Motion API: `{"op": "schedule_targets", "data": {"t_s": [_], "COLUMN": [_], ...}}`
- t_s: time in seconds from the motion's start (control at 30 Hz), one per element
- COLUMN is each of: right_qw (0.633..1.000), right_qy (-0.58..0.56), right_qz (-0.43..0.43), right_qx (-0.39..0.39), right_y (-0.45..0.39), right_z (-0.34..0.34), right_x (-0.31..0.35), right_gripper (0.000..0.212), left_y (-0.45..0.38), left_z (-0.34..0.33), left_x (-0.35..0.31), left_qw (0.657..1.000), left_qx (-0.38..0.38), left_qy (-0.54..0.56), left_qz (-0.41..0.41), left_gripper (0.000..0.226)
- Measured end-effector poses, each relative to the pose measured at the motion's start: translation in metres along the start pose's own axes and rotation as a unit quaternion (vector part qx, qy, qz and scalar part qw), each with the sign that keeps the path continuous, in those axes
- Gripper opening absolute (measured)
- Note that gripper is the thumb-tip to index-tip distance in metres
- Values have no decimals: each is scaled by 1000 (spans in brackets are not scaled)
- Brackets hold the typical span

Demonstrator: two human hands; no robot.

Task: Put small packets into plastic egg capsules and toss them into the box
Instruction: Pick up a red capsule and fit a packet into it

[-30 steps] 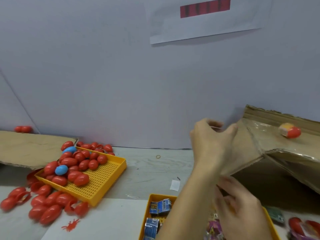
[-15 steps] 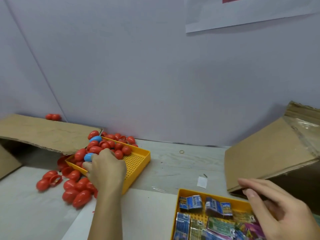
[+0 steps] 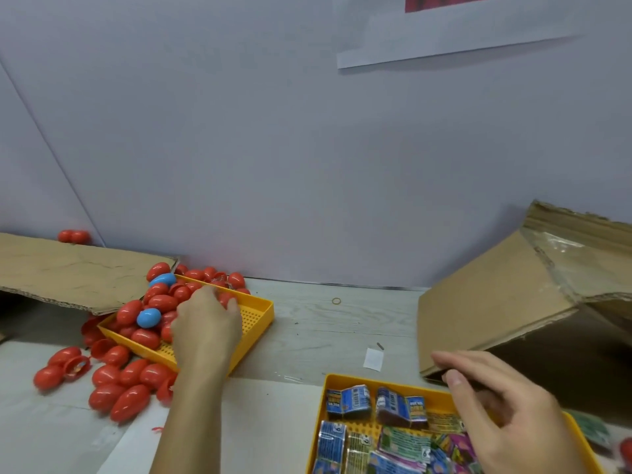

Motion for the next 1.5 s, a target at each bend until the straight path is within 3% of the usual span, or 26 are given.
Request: {"op": "schedule_targets", "data": {"t_s": [0.13,0.23,0.33,0.47,0.6,0.87,1.1,1.27,1.5], "right_qw": [1000,999,999,999,999,1000,1000,998,997], "right_qy": [15,29,34,22,22,0,-26,-50,-53], "right_qz": [12,20,22,23,25,25,-8,-48,-43], "right_qx": [14,23,23,14,4,5,-14,-1,-19], "right_y": [1,0,-1,1,3,4,3,3,3], "right_z": [-3,-3,-2,1,1,-2,2,0,4], "right_x": [4,6,8,9,10,9,2,-7,-2], "right_gripper": [33,32,31,31,35,38,31,34,31], "left_y": [33,70,114,156,168,176,188,190,188], "left_z": [-12,-33,-53,-68,-76,-98,-104,-99,-94], "left_x": [-59,-96,-115,-104,-85,-88,-90,-90,-92], "left_qw": [969,910,849,796,817,767,758,772,800], "left_qx": [115,247,358,400,366,434,490,500,465], "left_qy": [210,332,389,454,445,472,429,385,372], "left_qz": [-60,-33,6,22,-15,9,-18,-74,-73], "left_gripper": [21,21,8,14,13,36,38,32,34]}}
Point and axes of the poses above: each hand's wrist, its own y-axis away from the middle knuckle, its own z-axis out of the back of the hand, x = y × z, the point moved 9 cm from there along -y, towards the middle knuckle, and after that the axes turned 6 degrees about z, right-handed, at the moved point
